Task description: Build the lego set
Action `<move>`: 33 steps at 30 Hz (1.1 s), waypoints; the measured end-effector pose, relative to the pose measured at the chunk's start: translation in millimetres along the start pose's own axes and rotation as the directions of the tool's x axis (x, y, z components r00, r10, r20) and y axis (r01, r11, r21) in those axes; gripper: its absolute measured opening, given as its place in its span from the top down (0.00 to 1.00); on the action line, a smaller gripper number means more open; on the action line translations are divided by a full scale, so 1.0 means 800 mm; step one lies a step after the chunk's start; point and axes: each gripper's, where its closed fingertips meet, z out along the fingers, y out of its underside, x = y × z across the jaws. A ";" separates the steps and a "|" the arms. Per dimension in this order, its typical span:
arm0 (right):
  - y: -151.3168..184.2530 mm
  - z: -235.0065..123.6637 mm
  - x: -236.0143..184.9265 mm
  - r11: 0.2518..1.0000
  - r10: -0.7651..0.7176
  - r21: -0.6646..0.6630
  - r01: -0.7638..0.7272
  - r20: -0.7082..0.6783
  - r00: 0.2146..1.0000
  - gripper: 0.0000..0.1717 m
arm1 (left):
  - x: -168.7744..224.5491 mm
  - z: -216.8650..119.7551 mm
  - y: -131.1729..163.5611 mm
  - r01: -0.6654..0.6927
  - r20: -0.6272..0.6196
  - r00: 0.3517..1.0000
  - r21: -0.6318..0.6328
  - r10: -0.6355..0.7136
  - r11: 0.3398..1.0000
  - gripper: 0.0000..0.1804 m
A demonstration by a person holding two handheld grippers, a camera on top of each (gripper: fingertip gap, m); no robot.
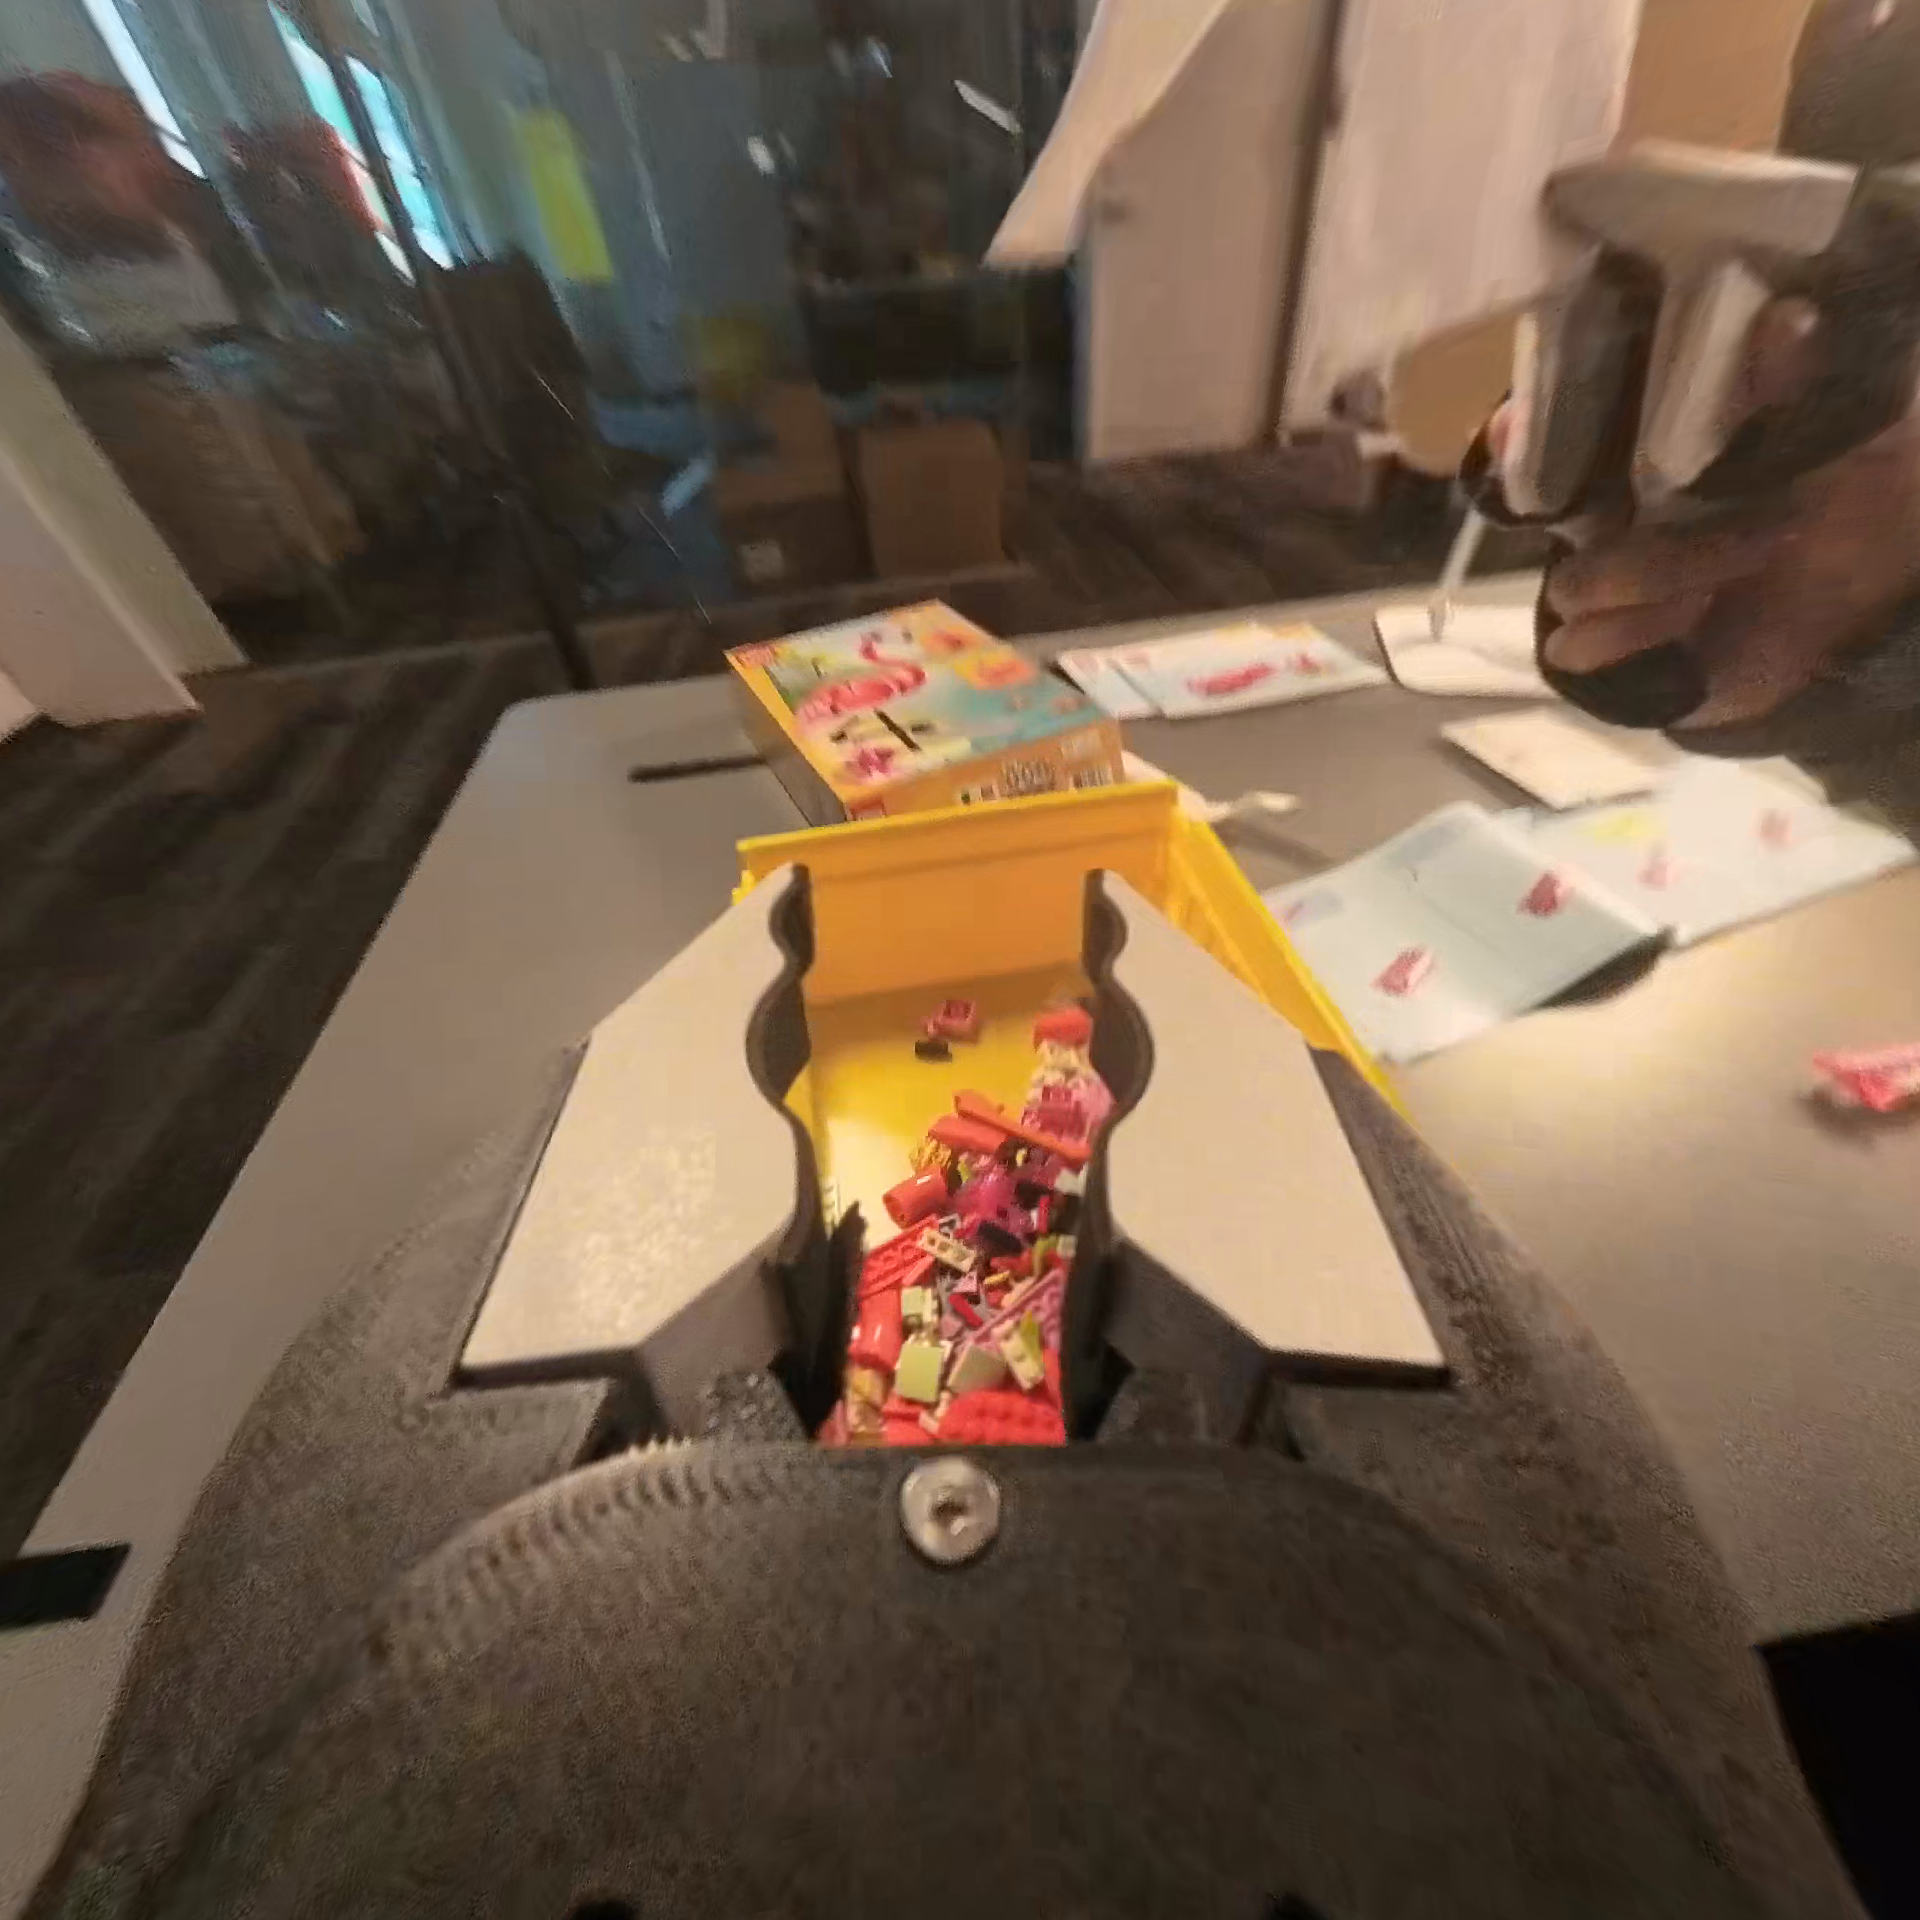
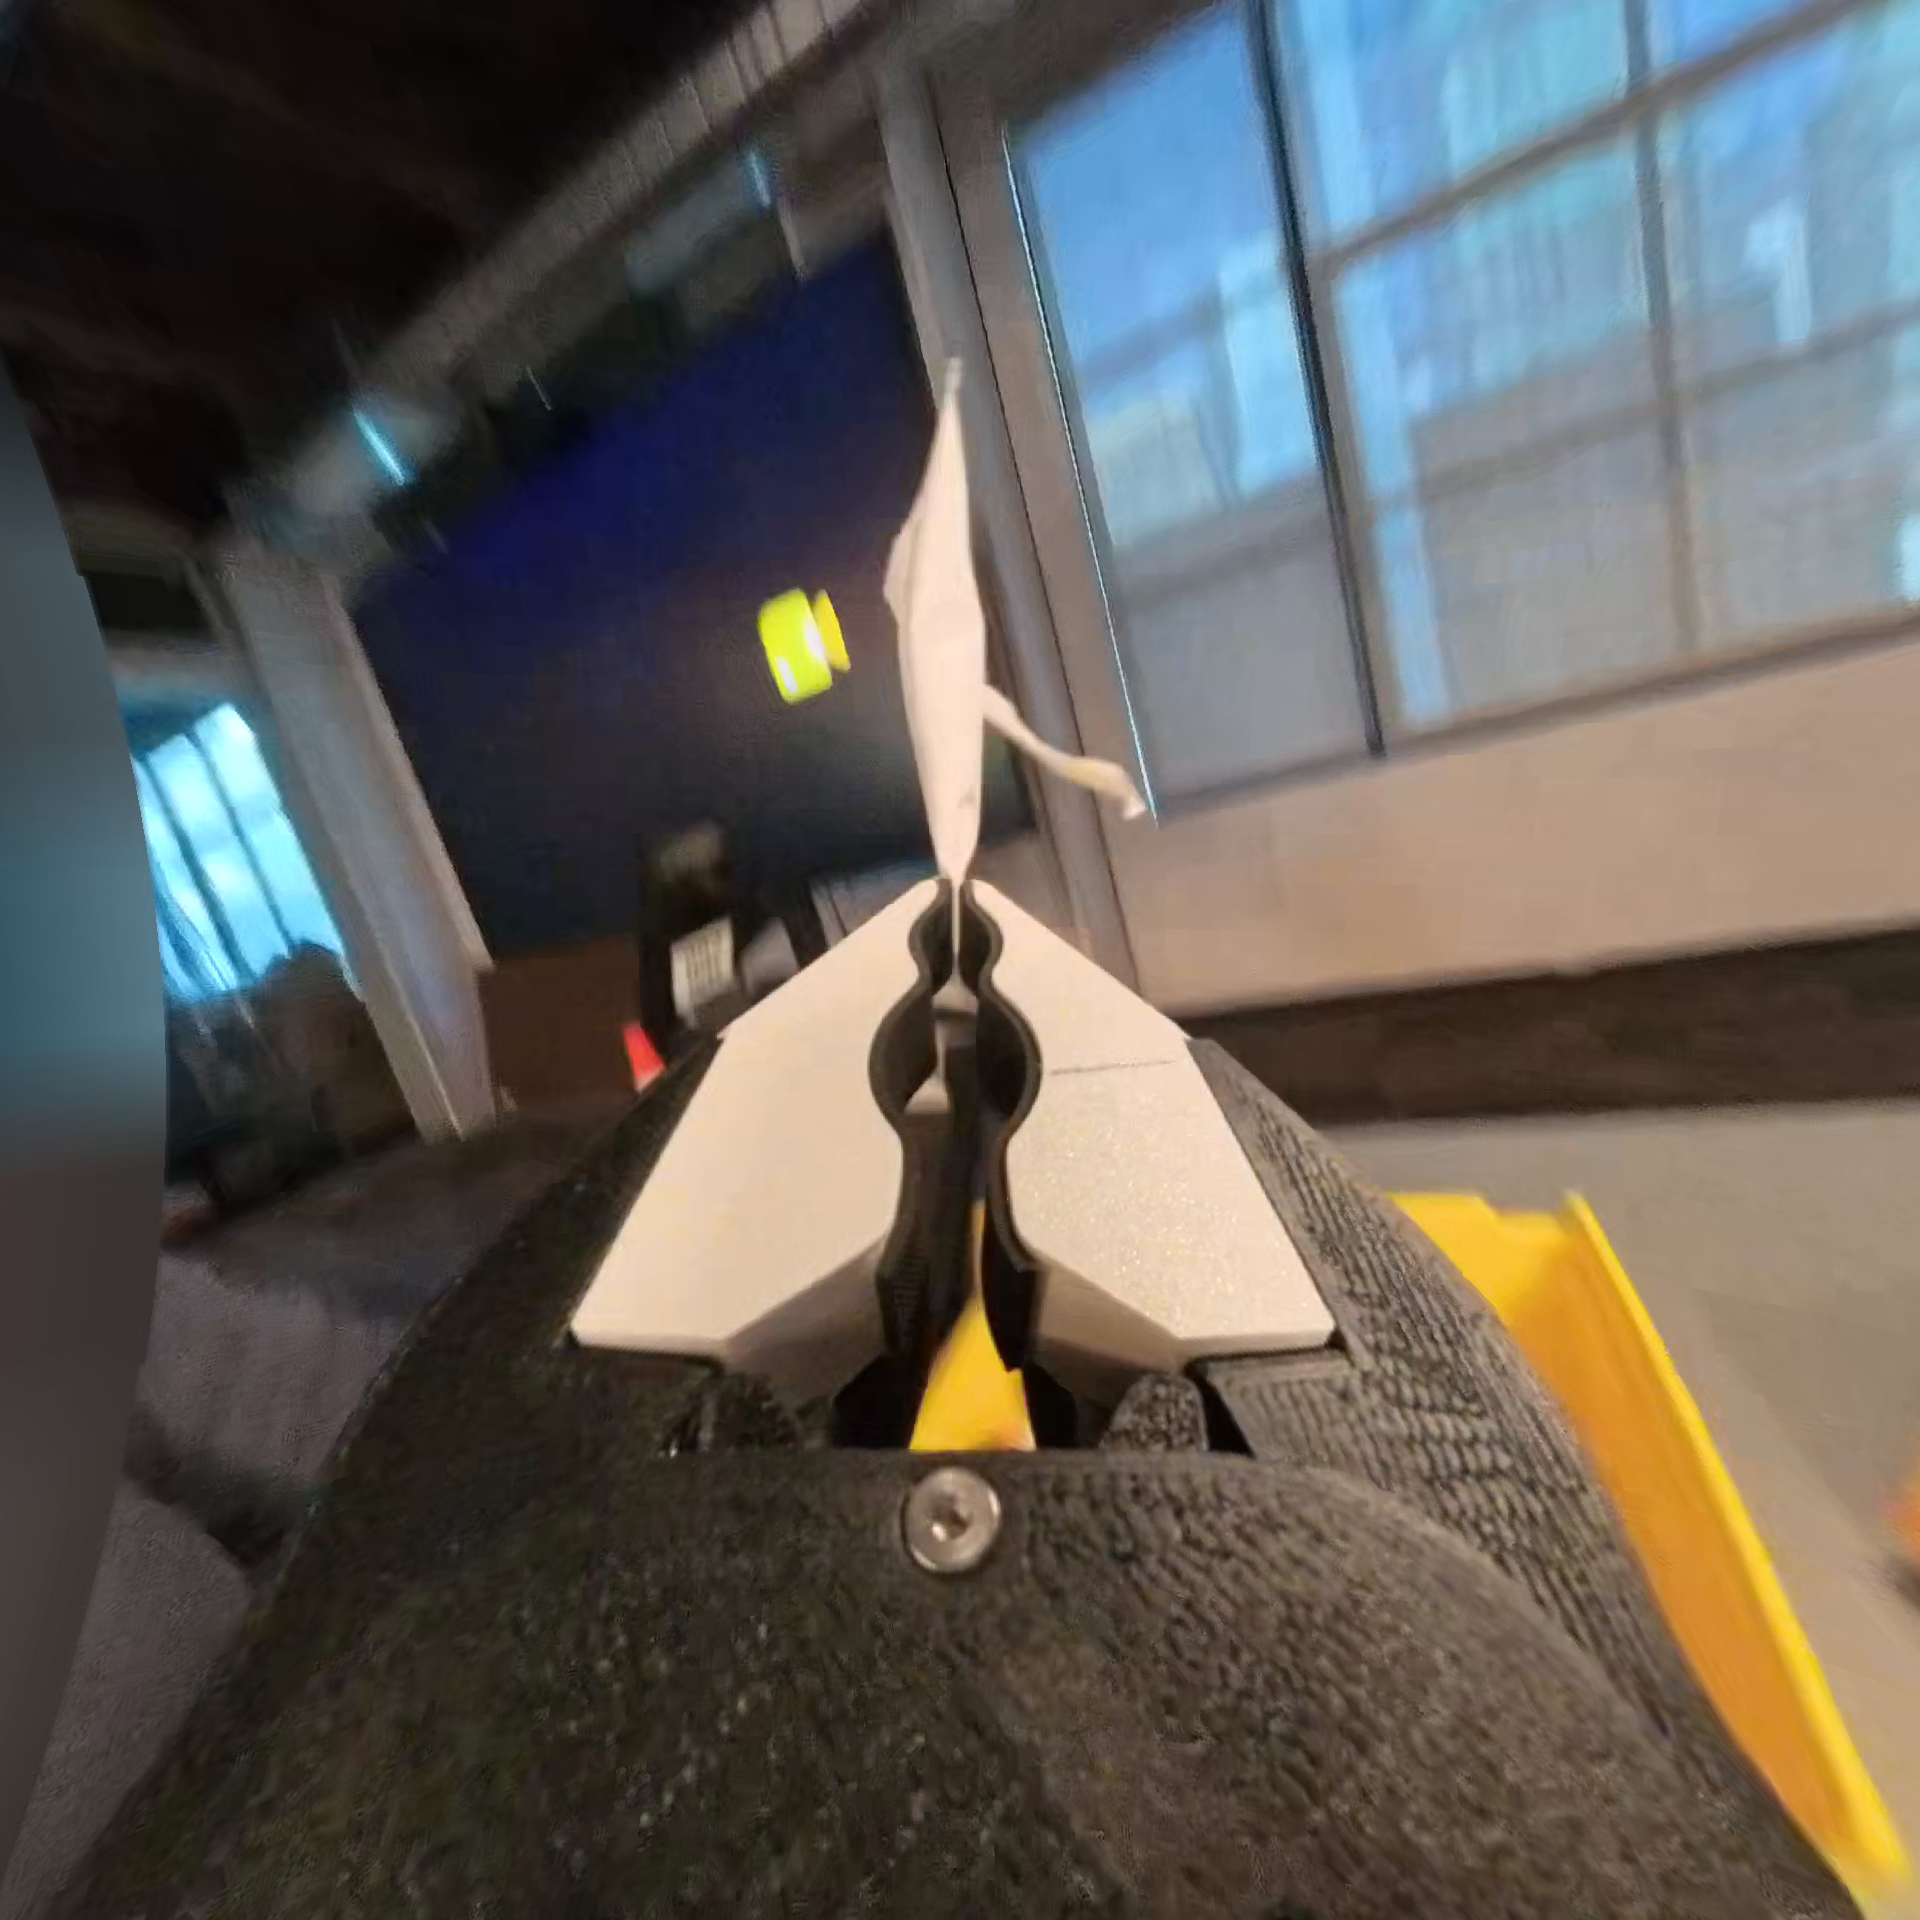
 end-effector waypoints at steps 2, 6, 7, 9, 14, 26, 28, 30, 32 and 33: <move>-0.047 0.004 -0.029 0.988 -0.009 0.157 -0.001 0.062 0.998 1.00 | 0.009 -0.025 -0.011 0.013 0.068 0.998 0.088 -0.018 0.996 0.73; -0.115 0.008 -0.128 0.930 -0.171 0.354 0.097 0.183 0.968 1.00 | 0.035 -0.067 -0.024 0.017 0.147 0.987 0.258 -0.057 0.966 0.77; -0.124 0.008 -0.153 0.915 -0.220 0.379 0.136 0.188 0.957 1.00 | 0.041 -0.074 -0.026 0.022 0.161 0.984 0.303 -0.074 0.953 0.79; -0.136 0.006 -0.192 0.893 -0.286 0.409 0.190 0.188 0.940 1.00 | 0.053 -0.085 -0.028 0.031 0.180 0.978 0.377 -0.106 0.926 0.81; -0.148 -0.018 -0.234 0.889 -0.309 0.408 0.208 0.202 0.929 1.00 | 0.080 -0.075 -0.020 -0.008 0.226 0.970 0.396 -0.089 0.918 0.82; -0.043 -0.001 -0.139 0.827 -0.499 -0.281 0.488 0.037 0.866 1.00 | 0.144 -0.095 -0.131 -0.339 0.137 0.939 0.517 0.315 0.786 0.78; 0.010 0.001 -0.100 0.697 -0.529 -0.516 0.498 0.099 0.843 1.00 | 0.147 -0.098 -0.151 -0.464 0.165 0.881 0.488 0.444 0.739 0.75; 0.058 -0.001 -0.077 0.557 -0.515 -0.662 0.501 0.198 0.834 1.00 | 0.139 -0.074 -0.146 -0.542 0.126 0.834 0.367 0.537 0.756 0.72; 0.093 -0.003 -0.055 0.439 -0.507 -0.741 0.508 0.263 0.821 1.00 | 0.131 -0.039 -0.113 -0.561 -0.028 0.815 0.207 0.578 0.801 0.75; 0.106 -0.004 -0.045 0.395 -0.506 -0.765 0.509 0.281 0.815 1.00 | 0.128 -0.027 -0.096 -0.562 -0.102 0.810 0.143 0.577 0.814 0.78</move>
